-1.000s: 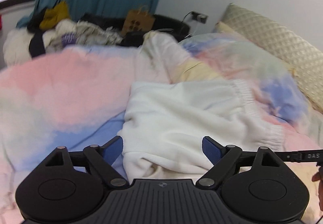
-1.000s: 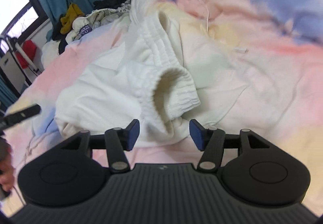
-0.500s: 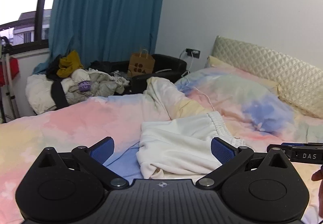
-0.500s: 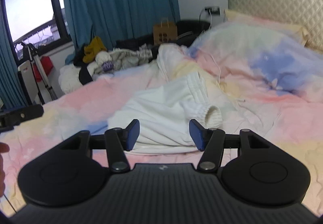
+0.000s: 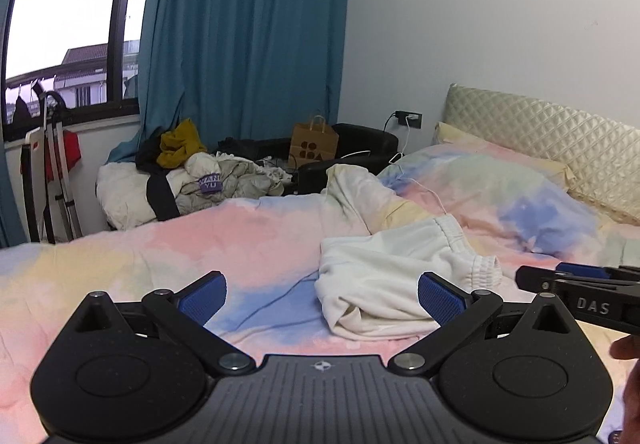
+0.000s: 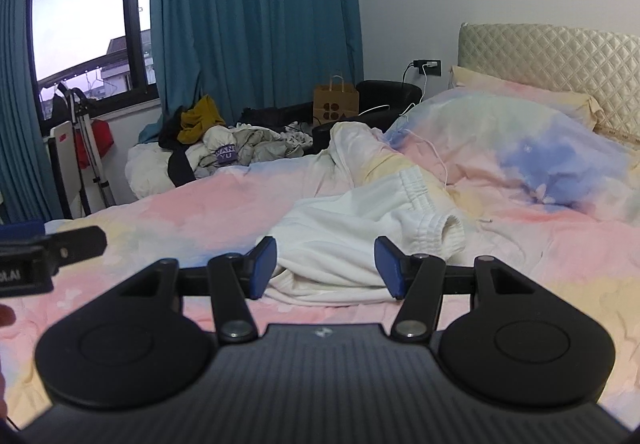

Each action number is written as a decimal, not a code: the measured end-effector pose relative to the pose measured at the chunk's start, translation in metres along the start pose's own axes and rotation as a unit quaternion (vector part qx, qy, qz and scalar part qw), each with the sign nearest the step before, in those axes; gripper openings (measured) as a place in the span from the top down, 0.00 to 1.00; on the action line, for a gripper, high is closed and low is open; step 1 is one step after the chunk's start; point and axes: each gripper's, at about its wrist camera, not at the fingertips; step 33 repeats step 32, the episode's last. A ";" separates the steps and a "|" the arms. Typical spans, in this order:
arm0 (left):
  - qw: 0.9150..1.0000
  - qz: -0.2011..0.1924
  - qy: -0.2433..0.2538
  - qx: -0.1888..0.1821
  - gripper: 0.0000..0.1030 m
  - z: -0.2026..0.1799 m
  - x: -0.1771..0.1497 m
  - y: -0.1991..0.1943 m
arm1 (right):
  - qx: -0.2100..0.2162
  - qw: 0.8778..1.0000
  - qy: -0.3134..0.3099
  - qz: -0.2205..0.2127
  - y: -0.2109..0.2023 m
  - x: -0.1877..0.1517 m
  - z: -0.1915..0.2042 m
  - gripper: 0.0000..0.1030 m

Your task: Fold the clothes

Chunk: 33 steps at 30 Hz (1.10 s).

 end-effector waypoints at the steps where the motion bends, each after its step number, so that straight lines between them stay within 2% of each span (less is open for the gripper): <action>1: 1.000 0.001 0.000 0.000 0.00 0.001 -0.004 -0.002 | 0.005 1.000 0.002 -0.001 0.000 -0.003 0.002 0.45; 3: 1.000 0.002 -0.001 0.001 0.00 0.004 -0.013 -0.006 | 0.019 1.000 0.005 0.002 -0.002 -0.011 0.007 0.41; 6: 1.000 0.007 -0.002 -0.001 0.00 0.008 -0.025 -0.009 | 0.018 1.000 0.008 -0.007 -0.003 -0.022 0.014 0.19; 7: 1.000 0.008 -0.002 -0.001 0.00 0.009 -0.028 -0.009 | 0.015 1.000 0.008 -0.012 -0.004 -0.025 0.016 0.18; 10: 1.000 0.010 0.004 0.004 0.00 0.010 -0.035 -0.009 | 0.006 1.000 0.008 -0.013 -0.002 -0.032 0.021 0.18; 14: 1.000 0.008 0.012 0.004 0.00 0.008 -0.037 -0.013 | -0.016 1.000 0.016 0.016 0.007 -0.039 0.022 0.18; 22: 1.000 0.003 0.028 0.005 0.00 0.005 -0.041 -0.022 | -0.047 0.999 0.016 0.007 0.002 -0.054 0.026 0.18; 33: 0.999 0.005 0.031 0.012 0.00 0.000 -0.043 -0.025 | -0.055 0.998 -0.006 -0.008 -0.009 -0.057 0.029 0.18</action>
Point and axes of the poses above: each gripper's, at about its wrist camera, not at the fingertips, and y roughly the way its jaws point, z to its left, x to its top, and after that the axes turned 12 degrees about z, right-handed
